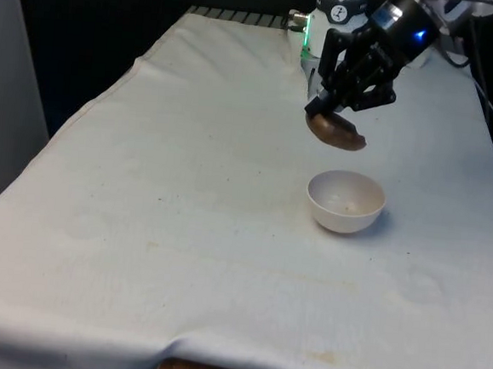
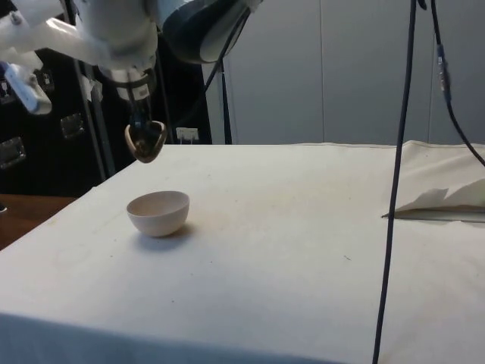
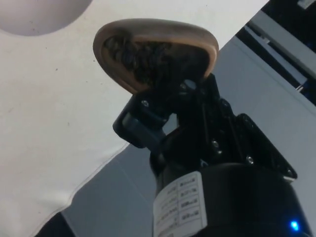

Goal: Pour the coffee beans from the cup into the bowl.

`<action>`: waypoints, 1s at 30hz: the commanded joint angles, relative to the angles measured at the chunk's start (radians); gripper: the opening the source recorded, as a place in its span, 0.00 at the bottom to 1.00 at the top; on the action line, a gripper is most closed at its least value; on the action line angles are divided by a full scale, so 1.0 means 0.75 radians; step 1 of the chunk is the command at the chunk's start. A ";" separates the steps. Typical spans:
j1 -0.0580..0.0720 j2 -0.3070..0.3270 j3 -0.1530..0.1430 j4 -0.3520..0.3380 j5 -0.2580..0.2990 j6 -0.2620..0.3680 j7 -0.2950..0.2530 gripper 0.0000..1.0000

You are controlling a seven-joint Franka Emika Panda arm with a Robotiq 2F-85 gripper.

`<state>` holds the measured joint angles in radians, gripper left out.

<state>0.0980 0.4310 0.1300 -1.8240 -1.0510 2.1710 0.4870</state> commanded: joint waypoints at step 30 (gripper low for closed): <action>0.005 0.017 0.039 -0.011 -0.293 -0.184 0.176 0.00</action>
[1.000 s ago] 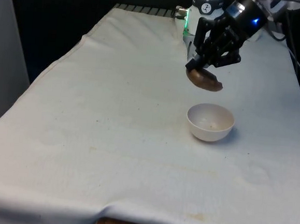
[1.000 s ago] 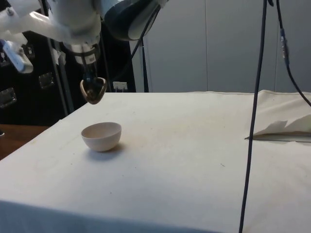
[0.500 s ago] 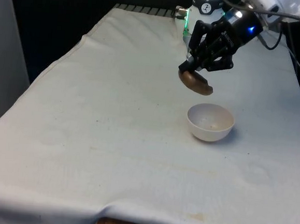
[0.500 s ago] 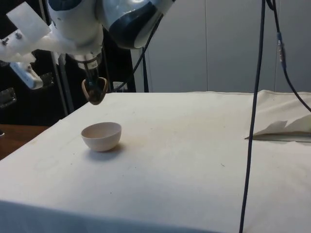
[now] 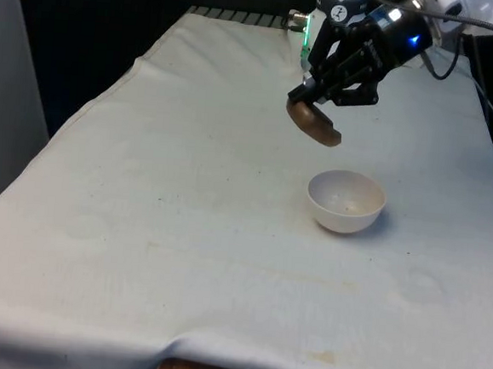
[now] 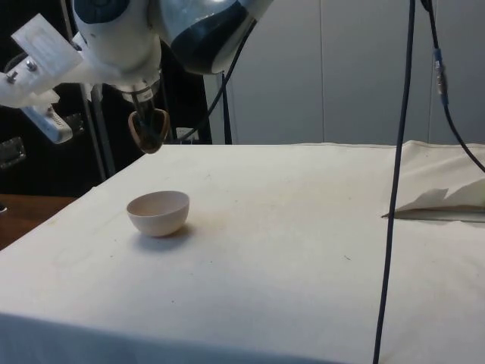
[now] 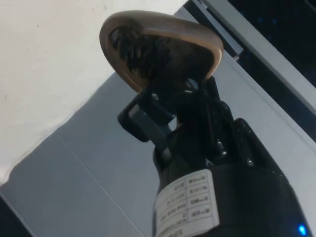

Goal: Pour the coffee beans from the cup into the bowl.

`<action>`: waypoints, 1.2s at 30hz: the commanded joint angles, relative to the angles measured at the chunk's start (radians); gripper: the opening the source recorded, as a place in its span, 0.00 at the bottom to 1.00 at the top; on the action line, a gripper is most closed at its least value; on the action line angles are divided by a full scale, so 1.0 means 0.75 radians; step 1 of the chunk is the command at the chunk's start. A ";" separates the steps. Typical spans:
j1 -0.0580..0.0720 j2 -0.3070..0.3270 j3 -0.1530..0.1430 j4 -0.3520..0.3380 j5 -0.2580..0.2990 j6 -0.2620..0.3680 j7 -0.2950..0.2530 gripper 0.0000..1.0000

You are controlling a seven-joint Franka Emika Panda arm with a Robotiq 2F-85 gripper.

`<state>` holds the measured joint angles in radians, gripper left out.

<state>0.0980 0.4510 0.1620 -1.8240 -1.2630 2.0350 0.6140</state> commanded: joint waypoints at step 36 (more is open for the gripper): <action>0.000 0.004 0.185 -0.057 -0.289 -0.388 0.296 0.00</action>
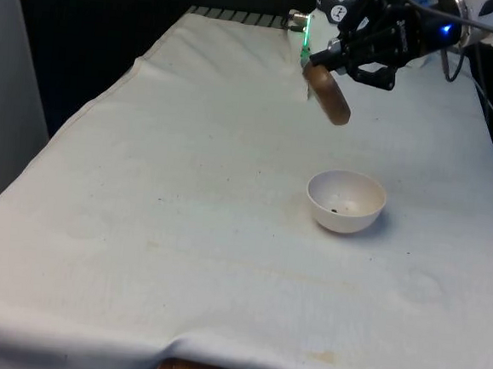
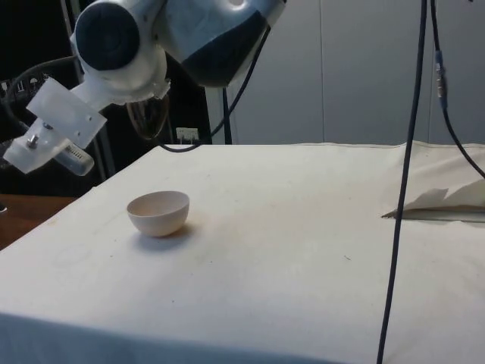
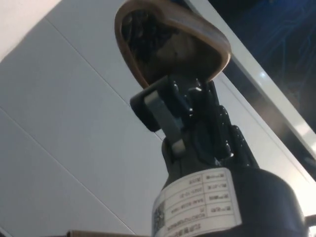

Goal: Pour the coffee beans from the cup into the bowl.

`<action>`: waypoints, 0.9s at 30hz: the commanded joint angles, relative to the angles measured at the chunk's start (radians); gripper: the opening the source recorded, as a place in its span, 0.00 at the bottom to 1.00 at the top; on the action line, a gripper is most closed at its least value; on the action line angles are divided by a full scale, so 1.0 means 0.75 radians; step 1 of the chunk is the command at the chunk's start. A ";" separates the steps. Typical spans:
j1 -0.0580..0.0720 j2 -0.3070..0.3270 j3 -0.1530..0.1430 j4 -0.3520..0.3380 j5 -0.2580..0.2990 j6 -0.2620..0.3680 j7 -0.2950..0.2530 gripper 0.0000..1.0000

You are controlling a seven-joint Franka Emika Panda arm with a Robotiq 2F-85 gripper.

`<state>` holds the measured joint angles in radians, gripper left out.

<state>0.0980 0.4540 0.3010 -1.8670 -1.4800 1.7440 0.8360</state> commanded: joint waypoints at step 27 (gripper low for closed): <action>0.005 0.007 0.076 -0.088 -0.217 -0.175 0.213 0.00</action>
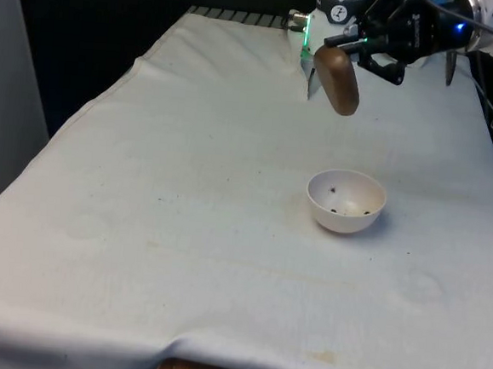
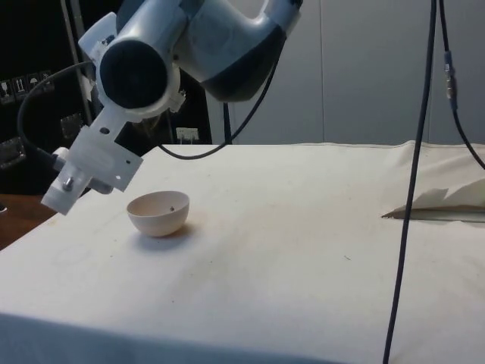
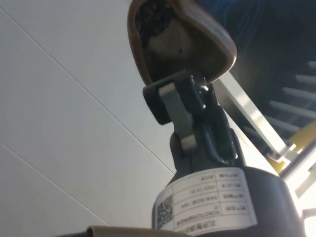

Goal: Pour the coffee beans from the cup into the bowl.

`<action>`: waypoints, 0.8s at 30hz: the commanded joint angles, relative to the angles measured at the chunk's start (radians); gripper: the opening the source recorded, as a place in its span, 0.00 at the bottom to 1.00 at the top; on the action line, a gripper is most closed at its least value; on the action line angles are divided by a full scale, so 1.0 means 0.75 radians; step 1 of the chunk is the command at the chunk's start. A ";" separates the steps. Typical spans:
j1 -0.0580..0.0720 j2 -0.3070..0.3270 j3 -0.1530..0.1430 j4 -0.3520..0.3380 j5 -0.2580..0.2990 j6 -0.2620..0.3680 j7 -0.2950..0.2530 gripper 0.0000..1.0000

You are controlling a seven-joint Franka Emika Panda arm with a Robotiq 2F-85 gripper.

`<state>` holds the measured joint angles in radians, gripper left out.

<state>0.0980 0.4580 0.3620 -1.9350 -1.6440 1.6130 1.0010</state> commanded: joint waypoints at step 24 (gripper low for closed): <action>0.009 0.071 0.088 0.009 -0.176 -0.243 -0.092 0.00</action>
<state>0.0980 0.5010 0.4270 -1.9340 -1.7650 1.4500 0.9460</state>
